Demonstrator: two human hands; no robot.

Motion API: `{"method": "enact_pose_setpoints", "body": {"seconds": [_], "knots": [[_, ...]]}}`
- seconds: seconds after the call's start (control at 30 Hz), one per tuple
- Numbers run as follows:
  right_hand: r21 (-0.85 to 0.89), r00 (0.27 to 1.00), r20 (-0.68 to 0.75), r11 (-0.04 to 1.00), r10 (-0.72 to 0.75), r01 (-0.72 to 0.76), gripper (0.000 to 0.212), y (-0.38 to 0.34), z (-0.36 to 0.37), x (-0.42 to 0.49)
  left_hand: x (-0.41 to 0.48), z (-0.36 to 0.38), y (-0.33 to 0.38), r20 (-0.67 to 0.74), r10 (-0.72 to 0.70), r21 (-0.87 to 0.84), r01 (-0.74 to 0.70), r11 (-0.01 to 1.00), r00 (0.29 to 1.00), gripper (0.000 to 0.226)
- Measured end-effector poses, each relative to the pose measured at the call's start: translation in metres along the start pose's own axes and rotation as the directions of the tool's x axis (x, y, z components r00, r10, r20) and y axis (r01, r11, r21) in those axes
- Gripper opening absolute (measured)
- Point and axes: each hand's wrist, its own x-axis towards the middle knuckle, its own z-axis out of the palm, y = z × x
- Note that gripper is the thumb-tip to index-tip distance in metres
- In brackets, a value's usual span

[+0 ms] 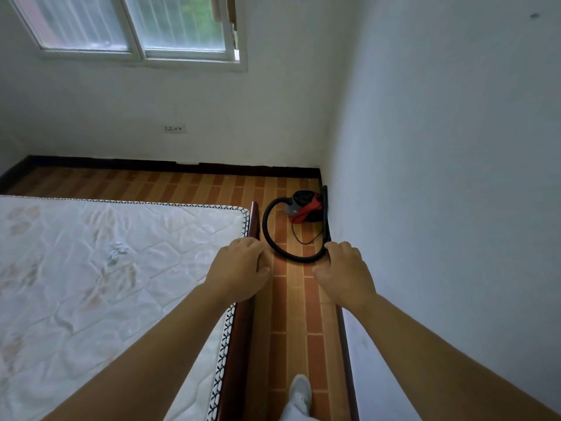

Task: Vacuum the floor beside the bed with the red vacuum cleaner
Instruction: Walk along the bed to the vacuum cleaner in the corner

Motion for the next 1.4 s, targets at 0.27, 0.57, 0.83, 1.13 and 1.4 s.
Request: {"method": "enact_pose_setpoints", "body": {"seconds": [0.27,0.57,0.83,1.13,1.4], "knots": [[-0.058,0.998,-0.012,0.996,-0.063,0.062,0.043,0.019,-0.019,0.142,0.125,-0.007,0.003,-0.018,-0.087,0.007,0.087,0.996,0.996,0.049],[-0.042,0.996,0.055,0.997,-0.069,0.071,0.045,0.017,-0.001,0.258,0.24,0.017,-0.023,0.058,-0.127,-0.014,0.128,0.992,0.99,0.052],[-0.108,0.995,0.095,0.994,-0.017,0.027,0.045,0.011,0.009,0.382,0.37,0.035,-0.069,0.161,-0.104,-0.052,0.114,0.992,0.982,0.046],[-0.1,0.993,0.107,0.995,0.04,-0.029,0.047,0.006,0.008,0.487,0.493,0.025,-0.098,0.246,-0.075,0.004,0.076,0.997,0.966,0.058],[-0.113,0.983,0.184,0.993,-0.013,0.035,0.047,0.02,0.017,0.596,0.571,0.032,-0.119,0.288,-0.164,0.022,0.165,0.986,0.943,0.046]]}}
